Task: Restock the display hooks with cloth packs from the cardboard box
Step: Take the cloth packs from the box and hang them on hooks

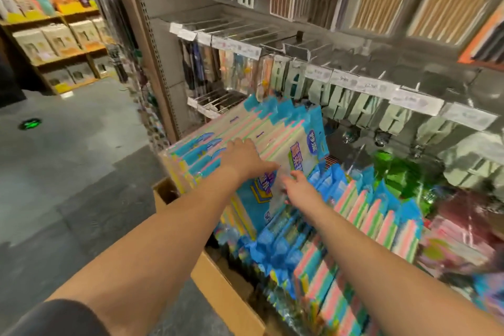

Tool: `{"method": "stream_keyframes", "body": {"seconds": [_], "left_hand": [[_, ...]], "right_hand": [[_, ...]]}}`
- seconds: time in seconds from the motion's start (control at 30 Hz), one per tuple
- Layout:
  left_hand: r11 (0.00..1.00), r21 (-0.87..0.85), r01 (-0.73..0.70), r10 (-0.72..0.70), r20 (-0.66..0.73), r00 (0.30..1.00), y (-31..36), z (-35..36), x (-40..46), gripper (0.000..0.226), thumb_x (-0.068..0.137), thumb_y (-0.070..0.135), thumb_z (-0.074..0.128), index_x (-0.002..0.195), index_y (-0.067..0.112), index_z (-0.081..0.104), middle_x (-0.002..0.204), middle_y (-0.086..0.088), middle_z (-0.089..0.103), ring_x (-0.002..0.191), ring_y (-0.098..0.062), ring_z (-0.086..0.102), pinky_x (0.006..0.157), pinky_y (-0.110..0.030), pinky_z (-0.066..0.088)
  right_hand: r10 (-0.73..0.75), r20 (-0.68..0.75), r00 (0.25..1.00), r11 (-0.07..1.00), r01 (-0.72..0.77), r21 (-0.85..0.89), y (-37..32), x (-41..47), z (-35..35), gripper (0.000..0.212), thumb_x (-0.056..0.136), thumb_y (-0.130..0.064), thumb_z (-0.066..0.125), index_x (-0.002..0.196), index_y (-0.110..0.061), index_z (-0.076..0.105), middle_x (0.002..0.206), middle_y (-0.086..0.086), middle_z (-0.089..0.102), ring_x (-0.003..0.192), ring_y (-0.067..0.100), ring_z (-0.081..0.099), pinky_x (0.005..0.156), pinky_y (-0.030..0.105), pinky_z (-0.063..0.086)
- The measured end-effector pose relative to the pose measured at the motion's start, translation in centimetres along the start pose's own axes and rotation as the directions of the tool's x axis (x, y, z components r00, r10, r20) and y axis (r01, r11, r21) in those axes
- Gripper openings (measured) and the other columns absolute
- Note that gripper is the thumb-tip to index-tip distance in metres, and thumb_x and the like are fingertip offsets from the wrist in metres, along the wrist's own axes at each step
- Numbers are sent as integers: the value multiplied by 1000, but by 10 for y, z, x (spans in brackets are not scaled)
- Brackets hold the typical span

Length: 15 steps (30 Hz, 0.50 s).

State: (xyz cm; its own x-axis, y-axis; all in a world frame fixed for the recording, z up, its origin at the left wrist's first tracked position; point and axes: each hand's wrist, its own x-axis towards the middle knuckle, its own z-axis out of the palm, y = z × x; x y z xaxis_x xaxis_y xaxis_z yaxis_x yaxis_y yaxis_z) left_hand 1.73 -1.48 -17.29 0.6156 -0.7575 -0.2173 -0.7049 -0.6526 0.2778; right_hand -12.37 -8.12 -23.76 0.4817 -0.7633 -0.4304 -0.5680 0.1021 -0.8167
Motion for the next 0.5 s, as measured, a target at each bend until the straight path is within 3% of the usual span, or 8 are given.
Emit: {"method": "stream_keyframes", "body": {"seconds": [0.1, 0.23, 0.3, 0.37, 0.5], "left_hand": [[998, 61, 4, -12, 128, 992, 6, -5, 12, 122, 66, 87, 63, 152, 5, 32, 155, -22, 29, 144, -38, 29, 116, -46, 29], [998, 51, -21, 6, 266, 964, 24, -1, 16, 140, 60, 85, 70, 156, 0, 13, 160, -22, 24, 146, -40, 28, 116, -48, 33], [998, -56, -34, 51, 344, 938, 32, 4, 13, 134, 69, 72, 76, 157, 2, 3, 159, -19, 30, 141, -38, 38, 110, -44, 41], [994, -103, -30, 63, 339, 939, 36, 8, 11, 121, 76, 60, 76, 157, 7, 4, 147, -16, 46, 128, -35, 52, 100, -41, 48], [992, -110, -64, 85, 194, 977, 31, 17, 13, 93, 76, 48, 74, 146, 7, 27, 115, -13, 63, 103, -32, 64, 71, -37, 47]], "right_hand": [[53, -32, 998, 992, -49, 114, 1, -2, 3, 47, 100, -44, 46, 139, -19, 41, 115, 8, 59, 93, 23, 61, 94, 52, 54], [106, -20, 994, 979, -100, 179, 3, -7, 0, 44, 103, -26, 41, 146, -21, 34, 135, 7, 49, 111, 21, 53, 90, 39, 55], [125, -15, 992, 972, -119, 202, 6, -8, -3, 45, 103, -20, 38, 148, -22, 32, 128, 5, 51, 115, 21, 53, 83, 35, 53], [125, -8, 992, 964, -120, 237, 10, -11, -5, 44, 103, -19, 38, 147, -22, 34, 119, 3, 54, 111, 21, 53, 88, 38, 53], [94, 22, 995, 946, -96, 310, 13, -17, -1, 50, 104, -18, 41, 152, -23, 29, 141, 1, 46, 117, 16, 48, 98, 38, 51]]}}
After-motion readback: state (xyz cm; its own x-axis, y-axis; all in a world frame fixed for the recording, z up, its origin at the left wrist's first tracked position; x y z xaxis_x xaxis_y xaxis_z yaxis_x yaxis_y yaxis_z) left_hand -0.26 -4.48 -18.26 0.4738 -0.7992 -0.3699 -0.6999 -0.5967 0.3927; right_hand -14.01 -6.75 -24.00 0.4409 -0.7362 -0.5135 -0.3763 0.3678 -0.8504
